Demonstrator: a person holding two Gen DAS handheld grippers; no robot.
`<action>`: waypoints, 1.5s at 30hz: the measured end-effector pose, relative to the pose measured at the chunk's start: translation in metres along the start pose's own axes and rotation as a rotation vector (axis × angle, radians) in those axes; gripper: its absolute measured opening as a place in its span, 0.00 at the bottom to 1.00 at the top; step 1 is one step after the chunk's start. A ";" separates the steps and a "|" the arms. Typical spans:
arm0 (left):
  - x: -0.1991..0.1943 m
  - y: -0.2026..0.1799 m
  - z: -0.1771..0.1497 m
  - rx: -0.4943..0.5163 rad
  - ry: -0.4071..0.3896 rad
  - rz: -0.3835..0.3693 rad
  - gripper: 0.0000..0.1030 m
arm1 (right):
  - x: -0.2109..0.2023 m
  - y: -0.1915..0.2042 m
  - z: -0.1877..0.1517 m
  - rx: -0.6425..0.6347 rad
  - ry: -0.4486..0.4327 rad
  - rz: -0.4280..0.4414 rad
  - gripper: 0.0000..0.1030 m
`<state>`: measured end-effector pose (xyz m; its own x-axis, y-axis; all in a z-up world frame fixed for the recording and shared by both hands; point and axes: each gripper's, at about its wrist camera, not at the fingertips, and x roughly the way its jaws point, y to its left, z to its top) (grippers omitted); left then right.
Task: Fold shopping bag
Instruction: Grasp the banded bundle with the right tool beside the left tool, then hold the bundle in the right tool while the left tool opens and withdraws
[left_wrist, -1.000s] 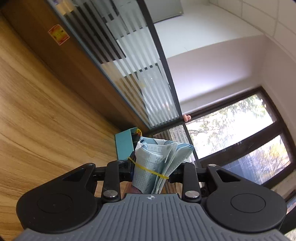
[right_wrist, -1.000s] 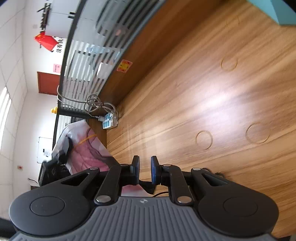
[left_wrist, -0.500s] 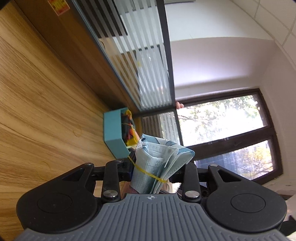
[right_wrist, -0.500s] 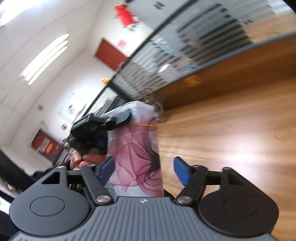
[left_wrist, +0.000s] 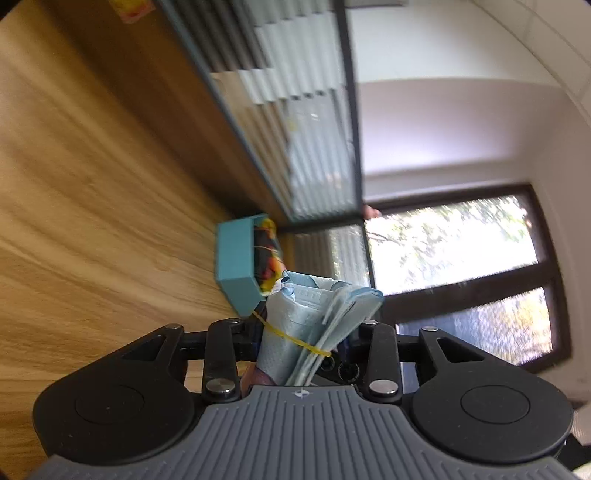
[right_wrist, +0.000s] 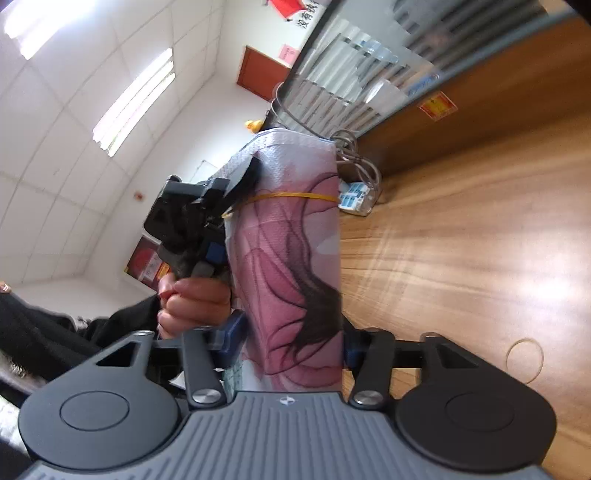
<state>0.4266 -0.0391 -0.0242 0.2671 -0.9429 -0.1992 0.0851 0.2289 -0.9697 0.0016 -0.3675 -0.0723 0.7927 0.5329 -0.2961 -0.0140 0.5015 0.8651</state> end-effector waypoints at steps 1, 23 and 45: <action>0.000 0.004 -0.001 -0.012 -0.002 0.000 0.43 | 0.003 -0.002 -0.001 0.024 -0.005 0.002 0.34; -0.018 0.007 -0.022 0.073 -0.019 0.046 0.62 | -0.007 -0.004 -0.022 0.166 -0.093 -0.023 0.26; 0.015 -0.003 0.008 0.207 0.035 -0.078 0.46 | -0.006 0.010 -0.020 0.150 -0.065 -0.013 0.26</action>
<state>0.4385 -0.0523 -0.0231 0.2188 -0.9667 -0.1328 0.3006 0.1962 -0.9333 -0.0157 -0.3522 -0.0701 0.8301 0.4794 -0.2847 0.0836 0.3978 0.9136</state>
